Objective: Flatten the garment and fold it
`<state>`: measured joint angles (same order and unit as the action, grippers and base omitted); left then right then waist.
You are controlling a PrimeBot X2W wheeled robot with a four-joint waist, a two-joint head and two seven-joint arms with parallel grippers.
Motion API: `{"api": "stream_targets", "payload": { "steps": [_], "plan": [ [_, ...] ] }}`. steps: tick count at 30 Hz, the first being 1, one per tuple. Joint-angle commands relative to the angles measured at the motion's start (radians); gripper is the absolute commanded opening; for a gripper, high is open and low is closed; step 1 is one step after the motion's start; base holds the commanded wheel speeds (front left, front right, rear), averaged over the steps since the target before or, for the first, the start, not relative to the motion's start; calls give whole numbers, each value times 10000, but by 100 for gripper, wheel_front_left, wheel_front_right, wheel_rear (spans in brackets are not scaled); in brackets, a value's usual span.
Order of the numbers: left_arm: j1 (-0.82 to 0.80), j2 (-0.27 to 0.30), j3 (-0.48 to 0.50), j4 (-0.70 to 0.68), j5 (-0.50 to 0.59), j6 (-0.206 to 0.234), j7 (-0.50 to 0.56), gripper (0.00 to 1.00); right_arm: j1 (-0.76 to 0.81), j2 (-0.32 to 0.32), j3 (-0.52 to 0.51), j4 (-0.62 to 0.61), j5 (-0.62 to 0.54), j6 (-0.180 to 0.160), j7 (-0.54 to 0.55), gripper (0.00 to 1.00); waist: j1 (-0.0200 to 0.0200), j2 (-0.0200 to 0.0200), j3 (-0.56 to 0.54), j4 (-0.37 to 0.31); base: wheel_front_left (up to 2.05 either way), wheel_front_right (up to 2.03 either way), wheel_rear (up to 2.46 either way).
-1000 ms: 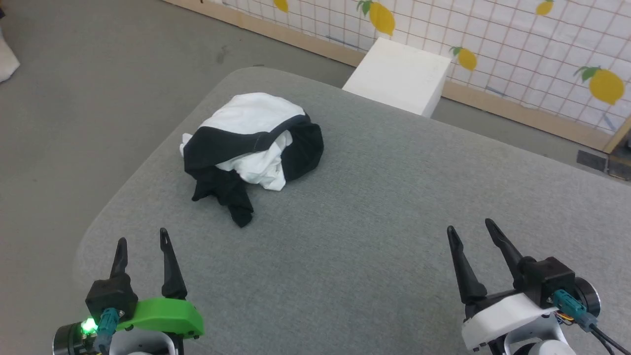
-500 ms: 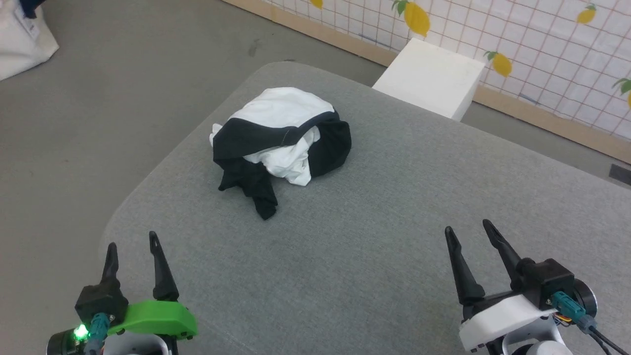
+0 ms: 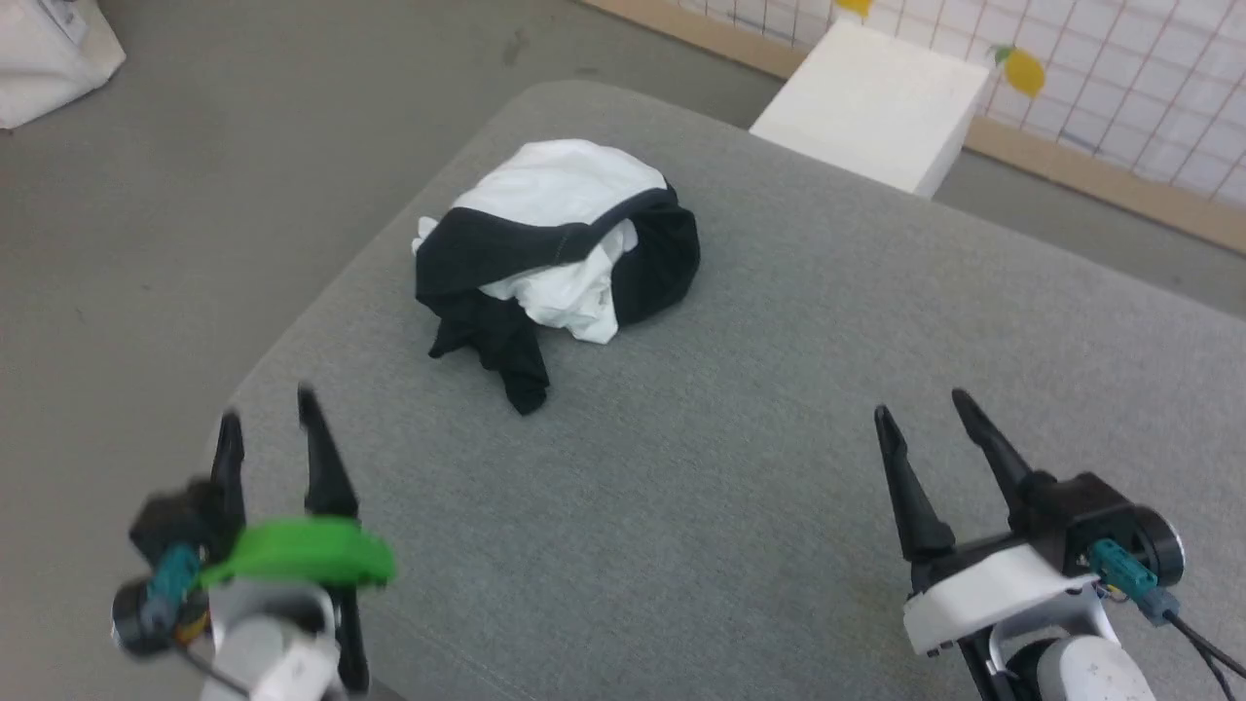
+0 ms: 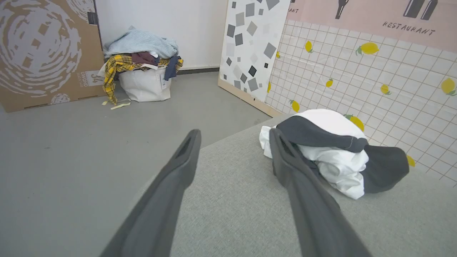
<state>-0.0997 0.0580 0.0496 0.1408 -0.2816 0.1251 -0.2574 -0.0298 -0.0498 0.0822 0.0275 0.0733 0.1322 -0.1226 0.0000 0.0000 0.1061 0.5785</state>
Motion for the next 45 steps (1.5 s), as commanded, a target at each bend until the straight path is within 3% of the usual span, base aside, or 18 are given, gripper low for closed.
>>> {"api": "stream_targets", "payload": {
  "steps": [1, 9, 15, 20, 30, 31, 32, 33, 38, 39, 45],
  "plan": [
    [-706, -44, -24, 209, -179, -150, -12, 100, -231, -4, 11, -122, -118, -15, 79, 100, 0, 0, 849, -561, 0, 0, 0],
    [-4320, 429, 319, 2114, -1237, -632, 1314, 100, -1057, -4, 136, -549, -523, -15, 353, 100, 0, 0, 2905, -1975, 0, 0, 0],
    [-6227, 1285, 753, 3717, -2166, -671, 3891, 100, -1684, -4, 372, -527, -511, -15, 204, 100, 0, 0, 4294, -3407, 0, 0, 0],
    [-6483, 1887, 1040, 4366, -2724, -497, 5901, 100, -1981, -4, 387, -345, -351, -15, -54, 100, 0, 0, 4917, -4188, 0, 0, 0],
    [-5495, 2598, 1115, 4754, -3184, -64, 8807, 100, -2146, -4, 442, 210, -27, -15, -507, 100, 0, 0, 4703, -4711, 0, 0, 0],
    [-5391, 2717, 1097, 4663, -3101, -50, 8785, 52, -2146, -4, 443, 271, 8, -15, -544, 100, 0, 0, 4590, -4715, 0, 0, 0],
    [-5285, 2865, 1118, 4505, -2971, -5, 8566, 16, -2137, -4, 443, 351, 47, -15, -585, 100, 0, 0, 4424, -4714, 0, 0, 0],
    [-5221, 2978, 1147, 4332, -2846, 16, 8243, 0, -2123, -4, 438, 416, 65, -15, -620, 100, 0, 0, 4278, -4707, 0, 0, 0],
    [-5025, 3500, 1322, 3458, -1906, 248, 5551, 0, -1832, -4, 335, 832, 277, -15, -776, 100, 0, 0, 3081, -4606, 0, 0, 0],
    [-4982, 3681, 1253, 3107, -1445, 283, 4431, 0, -1642, -4, 302, 1017, 401, -15, -837, 100, 0, 0, 2443, -4581, 0, 0, 0],
    [-4998, 4063, 727, 1892, -292, 276, 2241, 0, -987, -4, 208, 1351, 734, -15, -950, 100, 0, 0, 769, -4715, 0, 0, 0]
  ]
}}
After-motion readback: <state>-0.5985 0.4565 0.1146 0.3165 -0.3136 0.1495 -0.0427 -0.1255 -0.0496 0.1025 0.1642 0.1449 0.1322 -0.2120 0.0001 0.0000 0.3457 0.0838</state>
